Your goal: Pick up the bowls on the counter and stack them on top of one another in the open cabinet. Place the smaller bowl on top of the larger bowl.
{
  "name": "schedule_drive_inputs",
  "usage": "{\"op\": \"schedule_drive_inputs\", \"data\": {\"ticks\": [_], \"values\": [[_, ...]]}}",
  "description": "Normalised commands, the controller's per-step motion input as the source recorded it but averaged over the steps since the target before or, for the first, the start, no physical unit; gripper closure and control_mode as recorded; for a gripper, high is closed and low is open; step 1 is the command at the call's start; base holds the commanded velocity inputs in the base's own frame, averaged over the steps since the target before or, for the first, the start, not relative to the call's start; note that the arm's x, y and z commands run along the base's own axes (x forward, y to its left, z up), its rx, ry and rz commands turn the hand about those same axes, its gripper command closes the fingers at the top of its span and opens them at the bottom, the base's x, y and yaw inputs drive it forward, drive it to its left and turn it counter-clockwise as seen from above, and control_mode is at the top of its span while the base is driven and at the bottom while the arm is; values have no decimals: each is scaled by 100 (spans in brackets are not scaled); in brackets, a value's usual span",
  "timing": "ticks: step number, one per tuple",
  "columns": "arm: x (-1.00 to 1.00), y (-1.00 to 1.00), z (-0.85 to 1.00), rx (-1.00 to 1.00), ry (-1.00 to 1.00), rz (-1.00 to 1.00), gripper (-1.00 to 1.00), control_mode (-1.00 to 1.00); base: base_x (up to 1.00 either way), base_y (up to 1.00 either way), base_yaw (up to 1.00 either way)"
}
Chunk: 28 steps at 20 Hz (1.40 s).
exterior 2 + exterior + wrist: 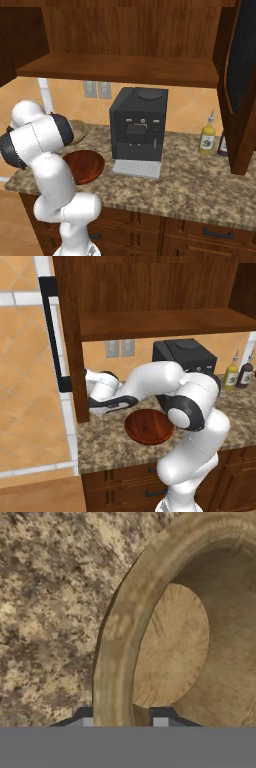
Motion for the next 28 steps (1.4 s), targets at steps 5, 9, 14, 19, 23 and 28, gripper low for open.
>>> {"op": "schedule_drive_inputs", "data": {"ticks": [5, 9, 14, 19, 23, 28], "values": [[-100, -93, -4, 6, 4, -15, 100, -100, 0, 0, 0], [-60, -60, -33, 0, 1, -5, 100, -100, 0, 0, 0], [12, -1, -20, 0, 0, 0, 100, -100, 0, 0, 0], [12, 0, -5, 0, 0, 0, -100, -100, 0, 0, 0], [-8, 0, 12, 0, -2, 0, -100, -100, 0, 0, 0], [-64, 5, 76, 1, -3, 0, -100, -100, 0, 0, 0]]}}
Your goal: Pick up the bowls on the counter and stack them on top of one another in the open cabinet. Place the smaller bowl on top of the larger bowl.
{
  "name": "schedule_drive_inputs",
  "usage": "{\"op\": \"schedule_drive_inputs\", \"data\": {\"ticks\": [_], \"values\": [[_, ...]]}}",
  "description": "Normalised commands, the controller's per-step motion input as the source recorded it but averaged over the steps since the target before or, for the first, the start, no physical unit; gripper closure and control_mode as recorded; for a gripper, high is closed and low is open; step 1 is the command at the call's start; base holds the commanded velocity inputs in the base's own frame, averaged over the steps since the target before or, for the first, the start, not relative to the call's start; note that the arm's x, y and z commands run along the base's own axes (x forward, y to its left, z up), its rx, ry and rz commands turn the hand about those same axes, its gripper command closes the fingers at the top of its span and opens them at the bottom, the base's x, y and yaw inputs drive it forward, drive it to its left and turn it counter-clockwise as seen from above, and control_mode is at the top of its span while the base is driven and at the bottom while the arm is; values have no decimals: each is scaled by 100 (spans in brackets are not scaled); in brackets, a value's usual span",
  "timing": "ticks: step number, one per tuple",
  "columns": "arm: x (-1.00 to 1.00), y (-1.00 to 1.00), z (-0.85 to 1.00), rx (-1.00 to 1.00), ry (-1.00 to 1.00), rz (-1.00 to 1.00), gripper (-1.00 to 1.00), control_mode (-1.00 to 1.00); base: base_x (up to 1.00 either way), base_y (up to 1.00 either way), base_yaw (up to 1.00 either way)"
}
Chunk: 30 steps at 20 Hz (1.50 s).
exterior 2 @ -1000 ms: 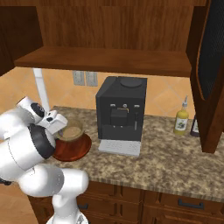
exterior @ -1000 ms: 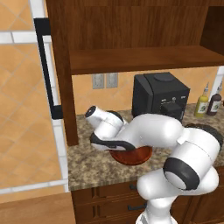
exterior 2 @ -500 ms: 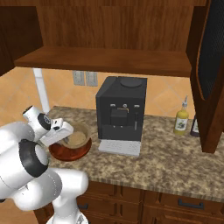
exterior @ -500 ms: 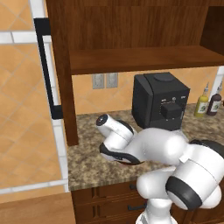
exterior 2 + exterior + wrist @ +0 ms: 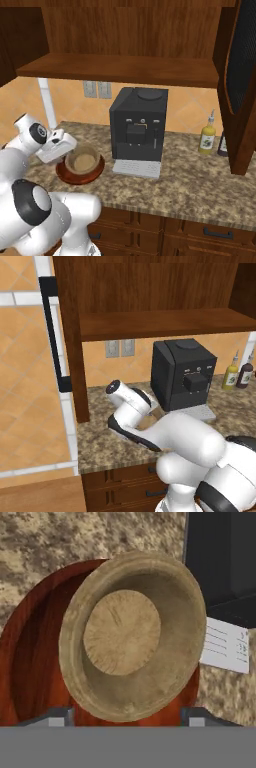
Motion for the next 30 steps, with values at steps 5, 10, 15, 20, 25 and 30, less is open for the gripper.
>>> {"op": "schedule_drive_inputs", "data": {"ticks": [5, 10, 15, 20, 25, 30], "values": [[-73, 23, -1, 5, 5, 0, -100, -100, 0, 0, 0], [-32, 10, -12, 2, 2, 0, -100, -100, 0, 0, 0], [10, 0, -19, 0, 0, 0, -100, -100, 0, 0, 0], [12, 0, -32, 0, 0, 0, -100, -100, 0, 0, 0], [1, 0, -22, 0, 0, 0, -100, -100, 0, 0, 0], [0, 0, -25, 0, -2, -1, -100, -100, 0, 0, 0]]}}
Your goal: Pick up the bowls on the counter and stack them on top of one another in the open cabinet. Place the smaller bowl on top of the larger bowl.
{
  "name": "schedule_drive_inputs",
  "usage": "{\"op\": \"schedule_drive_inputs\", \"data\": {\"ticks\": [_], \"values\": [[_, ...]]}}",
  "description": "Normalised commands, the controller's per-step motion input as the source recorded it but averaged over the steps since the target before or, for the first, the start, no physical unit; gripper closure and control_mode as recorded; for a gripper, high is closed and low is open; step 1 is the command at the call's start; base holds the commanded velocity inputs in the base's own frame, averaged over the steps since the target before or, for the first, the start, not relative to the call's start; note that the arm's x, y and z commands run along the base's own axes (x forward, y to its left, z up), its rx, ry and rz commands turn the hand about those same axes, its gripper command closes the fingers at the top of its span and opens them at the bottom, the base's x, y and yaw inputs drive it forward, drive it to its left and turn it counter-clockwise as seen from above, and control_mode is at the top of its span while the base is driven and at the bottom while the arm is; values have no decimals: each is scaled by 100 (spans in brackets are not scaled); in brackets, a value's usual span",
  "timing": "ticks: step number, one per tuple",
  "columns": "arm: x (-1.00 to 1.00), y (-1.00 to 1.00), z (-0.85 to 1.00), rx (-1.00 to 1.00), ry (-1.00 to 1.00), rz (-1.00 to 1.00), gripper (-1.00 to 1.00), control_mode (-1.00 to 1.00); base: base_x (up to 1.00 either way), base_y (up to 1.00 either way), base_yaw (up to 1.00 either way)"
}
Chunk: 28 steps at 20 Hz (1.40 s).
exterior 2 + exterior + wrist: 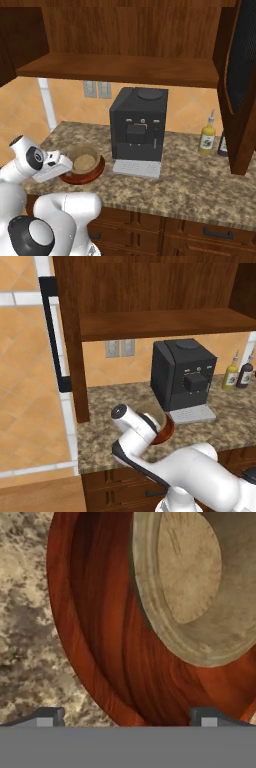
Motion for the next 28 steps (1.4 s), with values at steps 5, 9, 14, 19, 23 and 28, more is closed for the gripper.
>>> {"op": "schedule_drive_inputs", "data": {"ticks": [5, 9, 14, 19, 23, 28], "values": [[18, -7, -5, 2, -3, -3, -100, -100, 0, 0, 0], [26, -4, -4, 0, 0, 0, -100, -100, 0, 0, 0], [4, 0, -3, 0, 0, 0, 100, -100, 0, 0, 0], [-1, 0, 20, 0, -2, 0, 100, -100, 0, 0, 0], [-45, 0, 89, -1, -29, 0, 100, -100, 0, 0, 0], [-60, 0, 100, -7, -49, 1, 100, -100, 0, 0, 0]]}}
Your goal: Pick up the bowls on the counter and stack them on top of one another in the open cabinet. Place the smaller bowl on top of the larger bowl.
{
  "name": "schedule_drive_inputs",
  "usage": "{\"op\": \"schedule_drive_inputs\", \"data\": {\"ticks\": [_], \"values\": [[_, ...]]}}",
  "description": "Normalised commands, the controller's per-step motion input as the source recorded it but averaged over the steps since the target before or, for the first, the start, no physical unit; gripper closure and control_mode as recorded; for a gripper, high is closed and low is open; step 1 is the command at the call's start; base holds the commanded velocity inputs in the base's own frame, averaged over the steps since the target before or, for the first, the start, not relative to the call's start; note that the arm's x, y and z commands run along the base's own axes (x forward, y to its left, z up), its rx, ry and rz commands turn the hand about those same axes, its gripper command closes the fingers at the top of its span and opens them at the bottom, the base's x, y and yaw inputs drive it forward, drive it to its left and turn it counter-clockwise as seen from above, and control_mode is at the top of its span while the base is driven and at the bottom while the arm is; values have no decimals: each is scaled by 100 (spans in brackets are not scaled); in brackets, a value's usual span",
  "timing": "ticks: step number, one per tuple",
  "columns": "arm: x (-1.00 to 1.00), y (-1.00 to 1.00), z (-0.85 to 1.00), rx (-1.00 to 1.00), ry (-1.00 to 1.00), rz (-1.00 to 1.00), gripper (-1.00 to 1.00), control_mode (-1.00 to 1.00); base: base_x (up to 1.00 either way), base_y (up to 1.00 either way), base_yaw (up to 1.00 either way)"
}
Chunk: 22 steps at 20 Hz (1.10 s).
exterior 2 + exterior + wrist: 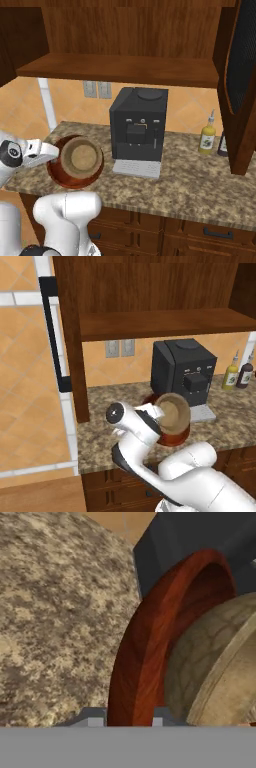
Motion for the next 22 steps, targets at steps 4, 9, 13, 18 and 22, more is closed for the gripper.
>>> {"op": "schedule_drive_inputs", "data": {"ticks": [4, 9, 13, 18, 22], "values": [[-31, -4, 100, -11, -48, 7, 100, -100, 0, 0, 0], [-1, -5, 100, -13, -17, 6, 100, -100, 0, 0, 0], [-7, -2, 100, -22, 14, 0, 100, -100, 0, 0, 0], [-32, -3, 100, -22, 38, 0, 100, -100, 0, 0, 0], [-18, 1, 100, -22, 24, -1, 100, -100, 0, 0, 0]]}}
